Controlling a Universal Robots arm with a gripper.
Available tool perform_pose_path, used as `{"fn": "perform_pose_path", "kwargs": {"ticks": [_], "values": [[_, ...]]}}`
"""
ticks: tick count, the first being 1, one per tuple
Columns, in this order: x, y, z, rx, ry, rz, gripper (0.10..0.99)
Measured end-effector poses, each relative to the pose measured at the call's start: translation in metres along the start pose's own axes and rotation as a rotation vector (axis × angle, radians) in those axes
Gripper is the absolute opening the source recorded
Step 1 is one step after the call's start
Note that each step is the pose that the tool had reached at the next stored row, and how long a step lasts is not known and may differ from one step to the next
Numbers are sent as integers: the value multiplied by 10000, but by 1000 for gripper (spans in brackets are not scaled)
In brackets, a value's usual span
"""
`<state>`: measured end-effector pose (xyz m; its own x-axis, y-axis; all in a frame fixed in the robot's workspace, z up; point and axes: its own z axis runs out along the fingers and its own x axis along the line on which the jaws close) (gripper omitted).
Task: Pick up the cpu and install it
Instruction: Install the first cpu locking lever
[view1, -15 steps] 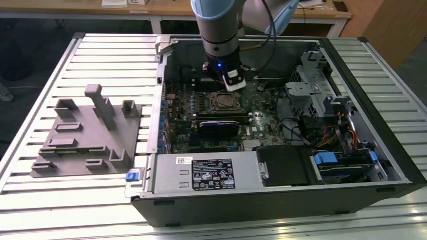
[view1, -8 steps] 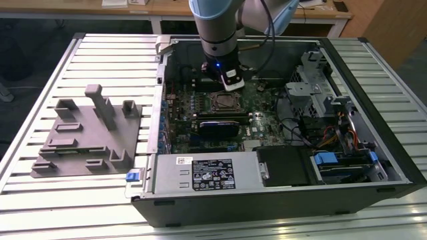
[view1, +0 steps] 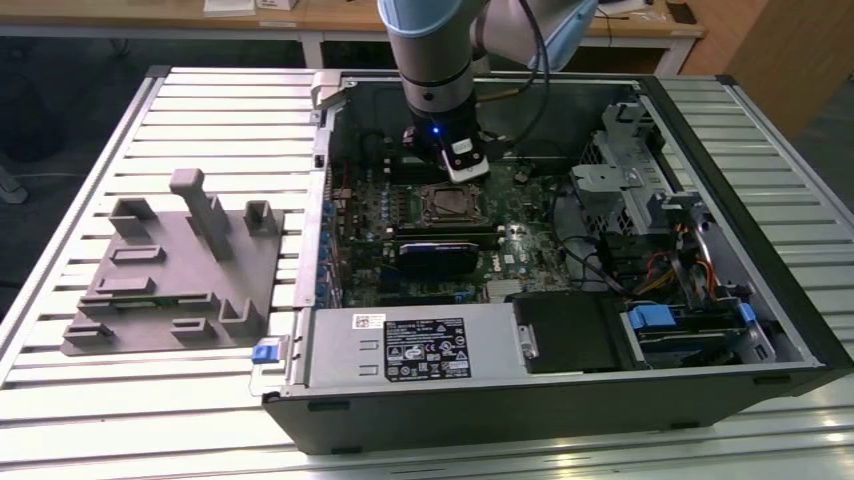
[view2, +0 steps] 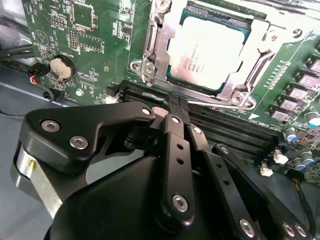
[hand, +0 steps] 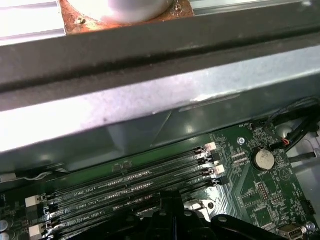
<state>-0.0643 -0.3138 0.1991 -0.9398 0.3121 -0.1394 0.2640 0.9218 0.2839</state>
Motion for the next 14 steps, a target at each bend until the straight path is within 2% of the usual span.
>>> {"fn": "perform_pose_path", "kwargs": {"ticks": [14], "values": [[12,32,13,-7,-7,-1,106]]}}
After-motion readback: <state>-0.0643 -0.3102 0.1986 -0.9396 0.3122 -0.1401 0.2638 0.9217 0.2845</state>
